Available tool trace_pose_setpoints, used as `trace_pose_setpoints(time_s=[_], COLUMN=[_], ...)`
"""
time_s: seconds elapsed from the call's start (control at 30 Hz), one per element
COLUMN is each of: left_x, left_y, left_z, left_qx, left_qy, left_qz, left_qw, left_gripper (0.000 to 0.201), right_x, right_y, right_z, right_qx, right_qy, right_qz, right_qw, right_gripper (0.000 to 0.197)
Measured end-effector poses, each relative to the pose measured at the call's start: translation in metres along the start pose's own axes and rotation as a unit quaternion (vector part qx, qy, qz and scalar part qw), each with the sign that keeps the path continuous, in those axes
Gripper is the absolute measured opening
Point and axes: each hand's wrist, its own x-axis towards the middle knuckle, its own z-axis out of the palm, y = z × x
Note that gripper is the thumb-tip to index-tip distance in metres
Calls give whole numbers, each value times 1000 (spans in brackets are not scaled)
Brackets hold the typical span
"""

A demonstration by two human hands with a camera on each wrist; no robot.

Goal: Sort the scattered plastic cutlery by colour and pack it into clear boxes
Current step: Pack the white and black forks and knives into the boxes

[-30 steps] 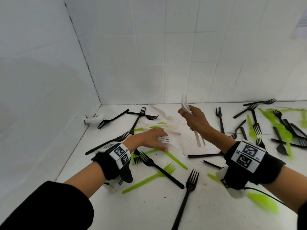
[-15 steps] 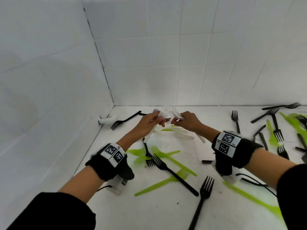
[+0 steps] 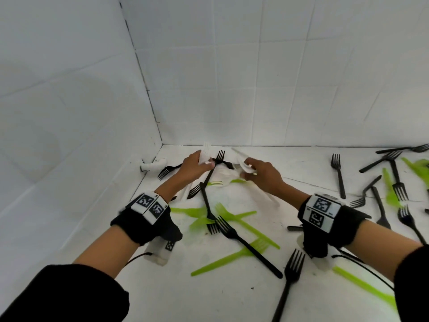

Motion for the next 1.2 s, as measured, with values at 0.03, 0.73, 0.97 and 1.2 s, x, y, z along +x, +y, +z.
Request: trace_pose_setpoints(time_s=[0.03,0.73,0.97,1.2], left_x=[1,6,-2,-1], left_y=[-2,-5,-11,-15], left_z=[4,19,-28,-42], left_qx=[28,184,15,-93], left_qy=[-20,-122,7,64], left_qz=[5,-3,-5,9], left_qw=[999,975,1000,994], left_gripper=[16,27,15,8], right_x=[-3,18,33,22], right_y=[3,4,4,-14], right_z=[-6,-43,-1,23], right_qx=[17,81,77,-126], right_qy=[36,75,24,-82], right_qz=[-3,96,110,7], right_qw=[999,989,991,989], right_gripper=[21,27,24,33])
